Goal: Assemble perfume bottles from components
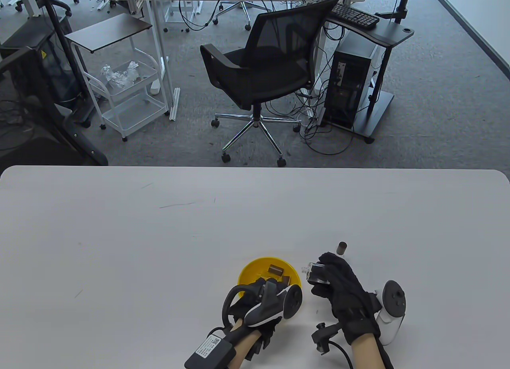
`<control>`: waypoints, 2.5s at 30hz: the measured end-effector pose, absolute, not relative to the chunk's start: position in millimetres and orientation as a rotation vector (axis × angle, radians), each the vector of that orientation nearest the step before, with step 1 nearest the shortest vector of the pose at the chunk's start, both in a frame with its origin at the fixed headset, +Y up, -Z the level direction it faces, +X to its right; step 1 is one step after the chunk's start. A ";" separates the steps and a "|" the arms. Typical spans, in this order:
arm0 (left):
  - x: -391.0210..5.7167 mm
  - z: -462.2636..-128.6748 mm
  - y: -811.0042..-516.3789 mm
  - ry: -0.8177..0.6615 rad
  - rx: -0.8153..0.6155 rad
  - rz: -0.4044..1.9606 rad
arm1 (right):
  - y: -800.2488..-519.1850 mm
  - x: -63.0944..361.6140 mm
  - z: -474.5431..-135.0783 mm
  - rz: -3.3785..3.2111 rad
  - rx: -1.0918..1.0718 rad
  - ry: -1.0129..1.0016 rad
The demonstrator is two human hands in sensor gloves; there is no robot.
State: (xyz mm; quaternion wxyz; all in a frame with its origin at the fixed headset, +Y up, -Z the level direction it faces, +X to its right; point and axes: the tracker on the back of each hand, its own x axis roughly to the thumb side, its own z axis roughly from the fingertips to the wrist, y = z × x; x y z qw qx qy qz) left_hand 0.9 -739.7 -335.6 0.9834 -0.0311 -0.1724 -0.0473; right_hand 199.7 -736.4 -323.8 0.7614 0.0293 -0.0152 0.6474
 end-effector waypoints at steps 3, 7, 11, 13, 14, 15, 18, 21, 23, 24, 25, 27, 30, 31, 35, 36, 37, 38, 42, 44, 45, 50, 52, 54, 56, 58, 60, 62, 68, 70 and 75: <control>2.0 -335.2 -745.3 -0.343 -0.053 -0.137 | -737.0 199.0 -323.9 1.417 0.064 -0.030; 0.5 -335.8 -746.4 -0.346 -0.061 -0.129 | -737.5 200.0 -324.4 1.425 0.059 -0.034; -1.5 -337.1 -747.0 -0.347 -0.076 -0.112 | -738.3 201.9 -324.6 1.419 0.047 -0.038; -2.2 -337.7 -747.5 -0.350 -0.084 -0.101 | -738.4 202.5 -324.6 1.416 0.043 -0.039; -2.6 -337.8 -747.6 -0.351 -0.084 -0.092 | -738.1 202.3 -324.4 1.415 0.042 -0.039; -2.9 -338.3 -747.8 -0.352 -0.089 -0.085 | -738.1 202.3 -324.4 1.414 0.041 -0.039; -3.5 -339.0 -748.1 -0.351 -0.098 -0.077 | -738.1 202.3 -324.4 1.412 0.041 -0.036; -3.6 -339.8 -748.5 -0.351 -0.107 -0.068 | -738.1 202.1 -324.4 1.406 0.044 -0.032; -3.7 -341.0 -748.2 -0.353 -0.125 -0.051 | -738.0 202.1 -324.3 1.400 0.044 -0.030; -3.8 -341.6 -748.1 -0.354 -0.130 -0.045 | -738.1 202.2 -324.3 1.398 0.044 -0.030; -4.2 -342.3 -748.3 -0.352 -0.135 -0.035 | -738.1 202.3 -324.3 1.398 0.043 -0.030; -6.1 -343.5 -749.1 -0.353 -0.142 -0.014 | -738.1 202.6 -324.2 1.395 0.043 -0.029; -10.9 -345.4 -750.6 -0.356 -0.151 0.022 | -738.1 202.6 -324.1 1.381 0.046 -0.023; -12.3 -346.0 -750.9 -0.359 -0.157 0.037 | -738.1 202.5 -324.0 1.376 0.048 -0.020; -15.8 -347.8 -752.3 -0.358 -0.173 0.075 | -738.4 202.5 -324.0 1.371 0.049 -0.016; -16.0 -348.0 -752.4 -0.357 -0.177 0.077 | -738.5 202.6 -324.1 1.371 0.050 -0.015; -16.4 -348.2 -752.4 -0.355 -0.182 0.085 | -738.5 202.7 -324.1 1.369 0.052 -0.015; -16.8 -348.6 -752.5 -0.356 -0.186 0.090 | -738.7 202.7 -324.1 1.361 0.054 -0.010; -20.4 -349.6 -753.0 -0.355 -0.198 0.138 | -738.9 202.3 -323.9 1.348 0.053 -0.005; -23.1 -349.9 -752.7 -0.352 -0.203 0.183 | -739.1 202.1 -324.2 1.353 0.053 -0.002; -24.6 -349.9 -752.7 -0.349 -0.209 0.202 | -739.2 201.9 -324.5 1.355 0.054 0.001; -31.8 -350.0 -751.4 -0.345 -0.199 0.294 | -739.9 201.4 -324.4 1.361 0.052 0.008; -36.3 -350.0 -750.3 -0.341 -0.196 0.349 | -739.7 201.6 -324.6 1.363 0.054 0.009; -41.1 -349.5 -748.8 -0.338 -0.187 0.403 | -740.1 201.6 -325.1 1.365 0.055 0.008; -46.0 -348.5 -747.2 -0.341 -0.175 0.439 | -740.5 201.8 -325.4 1.365 0.053 0.007; -53.1 -346.3 -744.1 -0.349 -0.148 0.483 | -741.2 201.5 -325.5 1.361 0.050 0.010; -59.7 -343.9 -740.6 -0.357 -0.113 0.536 | -741.6 200.9 -325.4 1.357 0.047 0.013; -66.3 -341.3 -736.7 -0.369 -0.094 0.583 | -741.8 200.3 -325.4 1.356 0.047 0.018; -86.8 -332.7 -730.0 -0.378 -0.051 0.667 | -742.0 196.0 -325.7 1.368 0.059 0.039; -94.5 -329.6 -730.8 -0.370 -0.034 0.693 | -742.2 193.5 -325.9 1.375 0.066 0.053; -106.9 -322.7 -735.3 -0.367 -0.009 0.724 | -744.5 186.9 -326.1 1.373 0.082 0.091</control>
